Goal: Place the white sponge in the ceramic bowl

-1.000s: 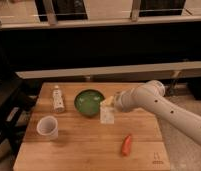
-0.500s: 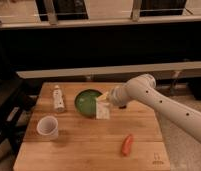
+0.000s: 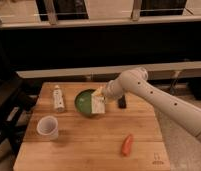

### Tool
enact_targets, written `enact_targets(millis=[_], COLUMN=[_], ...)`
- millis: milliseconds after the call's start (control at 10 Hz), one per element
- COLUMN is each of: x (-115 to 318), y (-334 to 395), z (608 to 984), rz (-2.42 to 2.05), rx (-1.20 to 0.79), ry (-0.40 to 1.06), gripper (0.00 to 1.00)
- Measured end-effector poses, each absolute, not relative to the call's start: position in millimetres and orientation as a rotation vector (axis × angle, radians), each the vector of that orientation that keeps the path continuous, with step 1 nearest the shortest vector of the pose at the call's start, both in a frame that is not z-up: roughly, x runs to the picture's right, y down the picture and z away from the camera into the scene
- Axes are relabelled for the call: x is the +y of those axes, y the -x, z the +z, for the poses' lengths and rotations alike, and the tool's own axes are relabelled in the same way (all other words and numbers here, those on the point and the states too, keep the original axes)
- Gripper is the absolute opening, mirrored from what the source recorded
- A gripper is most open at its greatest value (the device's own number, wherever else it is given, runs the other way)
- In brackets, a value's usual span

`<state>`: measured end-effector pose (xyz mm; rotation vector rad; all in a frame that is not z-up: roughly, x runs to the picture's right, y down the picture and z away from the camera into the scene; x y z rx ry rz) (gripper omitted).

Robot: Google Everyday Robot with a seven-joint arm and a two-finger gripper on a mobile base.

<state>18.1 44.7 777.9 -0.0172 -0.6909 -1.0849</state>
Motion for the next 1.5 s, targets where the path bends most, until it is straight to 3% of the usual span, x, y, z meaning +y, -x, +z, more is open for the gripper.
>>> enact_targets(millis=[1300, 1400, 1500], x=[20, 20, 19], y=[2, 1, 2], z=[836, 837, 839], rz=[-1.071, -1.069, -1.068], rx=[-0.7, -0.7, -0.701], ry=[0.0, -0.004, -0.008], gripper=[0.0, 0.02, 0.11])
